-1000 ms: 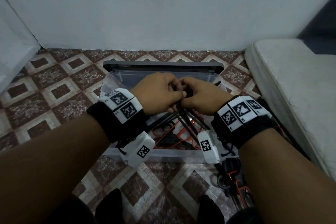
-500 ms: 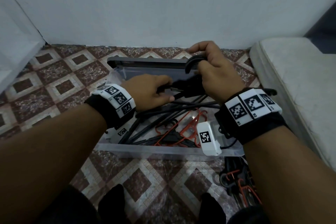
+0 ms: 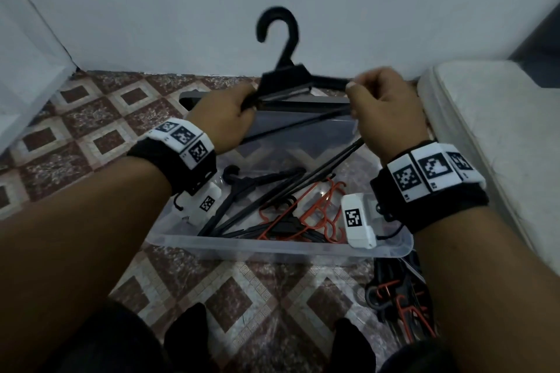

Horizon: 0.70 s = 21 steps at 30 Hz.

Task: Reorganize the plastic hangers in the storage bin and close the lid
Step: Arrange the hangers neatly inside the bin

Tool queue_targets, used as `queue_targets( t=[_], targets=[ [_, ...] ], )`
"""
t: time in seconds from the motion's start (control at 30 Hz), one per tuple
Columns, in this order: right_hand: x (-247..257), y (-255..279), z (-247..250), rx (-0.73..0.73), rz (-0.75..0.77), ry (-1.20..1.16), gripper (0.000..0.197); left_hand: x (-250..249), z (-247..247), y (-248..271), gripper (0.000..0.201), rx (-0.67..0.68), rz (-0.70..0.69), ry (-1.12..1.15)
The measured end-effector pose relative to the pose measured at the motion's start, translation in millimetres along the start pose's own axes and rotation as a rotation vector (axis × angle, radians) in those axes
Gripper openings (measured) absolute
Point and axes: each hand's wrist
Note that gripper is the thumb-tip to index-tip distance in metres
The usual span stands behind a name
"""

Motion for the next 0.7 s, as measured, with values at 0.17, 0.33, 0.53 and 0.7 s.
queue_targets(
  t=[0.17,0.33,0.53,0.7],
  targets=[
    [-7.4,8.6,-2.4,0.395,-0.366,-0.082,0.058,-8.6,6.4,-1.3,0.012,0.051,0.154,0.482],
    [27.1,16.2,-20.9,0.440,-0.121,-0.808,0.013,-41.3,1.5,11.5,0.012,0.392,0.114,1.069],
    [46.4,28.3,-33.0,0.558,-0.089,-0.902,0.030,-32.4,-1.0,15.8,0.036,0.517,-0.060,0.534],
    [11.5,16.6,-35.7,0.456,-0.117,-0.175,0.031,5.8,36.4,5.2,0.030,-0.165,0.305,0.254]
  ],
)
Point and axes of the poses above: each hand's wrist, its own y-axis away from the middle knuckle, its own z-axis out of the back of the hand, x = y × z, and after that the axes turned 8 degrees about -y, right-handed
